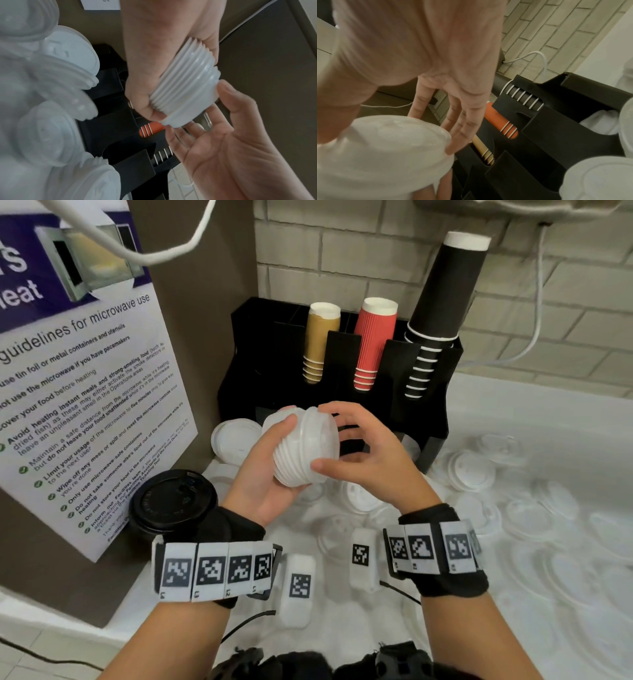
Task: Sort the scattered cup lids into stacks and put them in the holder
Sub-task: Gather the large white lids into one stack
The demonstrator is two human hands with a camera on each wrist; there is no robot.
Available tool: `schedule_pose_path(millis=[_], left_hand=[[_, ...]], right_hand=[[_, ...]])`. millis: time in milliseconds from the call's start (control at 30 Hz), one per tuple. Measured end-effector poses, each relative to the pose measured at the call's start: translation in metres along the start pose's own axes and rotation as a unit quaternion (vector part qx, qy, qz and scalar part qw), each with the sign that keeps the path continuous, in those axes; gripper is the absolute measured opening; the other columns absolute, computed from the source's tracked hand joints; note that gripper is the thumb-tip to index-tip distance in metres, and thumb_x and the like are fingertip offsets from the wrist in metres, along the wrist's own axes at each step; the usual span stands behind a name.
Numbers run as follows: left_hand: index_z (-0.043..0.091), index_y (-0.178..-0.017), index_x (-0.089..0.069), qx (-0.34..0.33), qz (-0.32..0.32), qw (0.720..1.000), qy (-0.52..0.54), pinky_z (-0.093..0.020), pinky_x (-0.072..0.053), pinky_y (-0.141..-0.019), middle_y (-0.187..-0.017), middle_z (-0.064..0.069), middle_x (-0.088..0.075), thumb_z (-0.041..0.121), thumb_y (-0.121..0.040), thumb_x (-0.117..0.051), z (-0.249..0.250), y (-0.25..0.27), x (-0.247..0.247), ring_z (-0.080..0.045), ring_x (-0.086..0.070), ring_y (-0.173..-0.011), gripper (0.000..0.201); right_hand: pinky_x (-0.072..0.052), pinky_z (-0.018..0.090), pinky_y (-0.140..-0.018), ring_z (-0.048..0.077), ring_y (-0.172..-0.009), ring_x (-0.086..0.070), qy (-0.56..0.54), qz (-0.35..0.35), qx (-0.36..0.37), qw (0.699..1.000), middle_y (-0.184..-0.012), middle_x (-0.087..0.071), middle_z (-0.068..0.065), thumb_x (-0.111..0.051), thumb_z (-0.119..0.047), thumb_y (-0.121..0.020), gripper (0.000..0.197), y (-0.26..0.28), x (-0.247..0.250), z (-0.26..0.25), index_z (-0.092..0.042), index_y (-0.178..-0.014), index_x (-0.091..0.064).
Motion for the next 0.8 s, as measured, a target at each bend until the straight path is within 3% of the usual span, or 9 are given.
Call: schedule_pose_path(millis=[67,133,267,333,467,567,700,800], left_hand=[[0.026,-0.118,-0.064,-0.007,-0.008,1.000,0.000,-0.044,-0.052,-0.090,-0.121,-0.007,-0.068,0.039,-0.077,-0.067,0.001,0.001,-0.001,-0.027,-0.065,-0.111,0.044],[0.026,-0.131,-0.054,-0.011,-0.012,1.000,-0.016,-0.042,-0.055,-0.086,-0.125,-0.008,-0.065,0.039,-0.079,-0.064,0.001,0.002,-0.003,-0.025,-0.065,-0.111,0.054],[0.019,-0.148,-0.038,-0.003,-0.028,0.999,-0.042,-0.054,-0.039,-0.107,-0.145,-0.017,-0.050,0.041,-0.089,-0.051,-0.001,0.001,-0.008,-0.036,-0.050,-0.132,0.065],[0.018,-0.149,-0.037,-0.002,-0.027,0.999,-0.039,-0.054,-0.041,-0.105,-0.144,-0.018,-0.051,0.045,-0.089,-0.049,-0.001,0.001,-0.010,-0.037,-0.050,-0.132,0.067],[0.020,-0.145,-0.043,0.011,-0.018,0.999,-0.039,-0.054,-0.048,-0.099,-0.139,-0.016,-0.057,0.054,-0.087,-0.053,-0.002,0.002,-0.007,-0.037,-0.056,-0.126,0.068],[0.018,-0.134,-0.054,0.015,-0.005,0.999,-0.035,-0.046,-0.057,-0.082,-0.128,-0.014,-0.065,0.042,-0.081,-0.062,0.001,0.004,-0.002,-0.034,-0.063,-0.117,0.059],[0.015,-0.124,-0.057,0.000,0.011,0.999,0.042,-0.040,-0.055,-0.076,-0.122,-0.012,-0.063,0.037,-0.072,-0.067,0.022,0.004,0.009,-0.030,-0.061,-0.110,0.057],[0.018,-0.115,-0.057,-0.028,0.023,0.995,0.096,-0.038,-0.053,-0.077,-0.110,-0.012,-0.061,0.042,-0.070,-0.062,0.045,0.008,0.016,-0.031,-0.056,-0.102,0.051]], right_hand=[[-0.058,0.028,-0.076,0.011,-0.108,-0.057,0.005,-0.006,-0.002,1.000,-0.122,-0.054,-0.002,-0.083,-0.019,-0.072,0.062,0.000,-0.001,0.000,-0.031,-0.126,-0.056],[-0.059,0.033,-0.078,0.013,-0.109,-0.057,0.005,-0.013,-0.005,1.000,-0.123,-0.054,-0.001,-0.082,-0.016,-0.073,0.062,-0.001,0.000,-0.001,-0.030,-0.127,-0.056],[-0.059,0.033,-0.079,0.012,-0.110,-0.057,0.013,-0.031,0.000,0.999,-0.124,-0.054,-0.002,-0.081,-0.012,-0.073,0.062,-0.003,0.000,-0.005,-0.030,-0.127,-0.057],[-0.058,0.029,-0.078,0.011,-0.110,-0.056,0.013,-0.027,0.006,1.000,-0.124,-0.054,-0.004,-0.081,-0.012,-0.073,0.062,-0.003,-0.002,-0.006,-0.033,-0.126,-0.057],[-0.055,0.023,-0.076,0.011,-0.110,-0.055,0.017,-0.024,0.010,1.000,-0.124,-0.053,-0.004,-0.082,-0.012,-0.072,0.063,-0.003,-0.006,-0.008,-0.033,-0.127,-0.058],[-0.056,0.027,-0.081,0.012,-0.111,-0.055,0.057,-0.043,0.014,0.997,-0.123,-0.052,-0.004,-0.081,-0.019,-0.074,0.066,-0.007,-0.014,-0.015,-0.031,-0.133,-0.055],[-0.051,0.022,-0.091,0.012,-0.110,-0.059,0.023,-0.090,-0.027,0.995,-0.129,-0.056,-0.001,-0.057,-0.025,-0.095,0.047,-0.032,-0.012,-0.014,-0.024,-0.140,-0.045],[-0.046,0.024,-0.095,0.009,-0.108,-0.056,0.144,-0.088,-0.061,0.984,-0.126,-0.059,0.000,-0.048,-0.022,-0.100,0.036,-0.058,-0.007,0.003,-0.013,-0.134,-0.053]])
Point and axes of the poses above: each hand's wrist, its own y-axis away from the middle knuckle, its own x-axis out of the back of the hand, z = x × y, the point moved 5 cm from there along -y, towards the middle knuckle
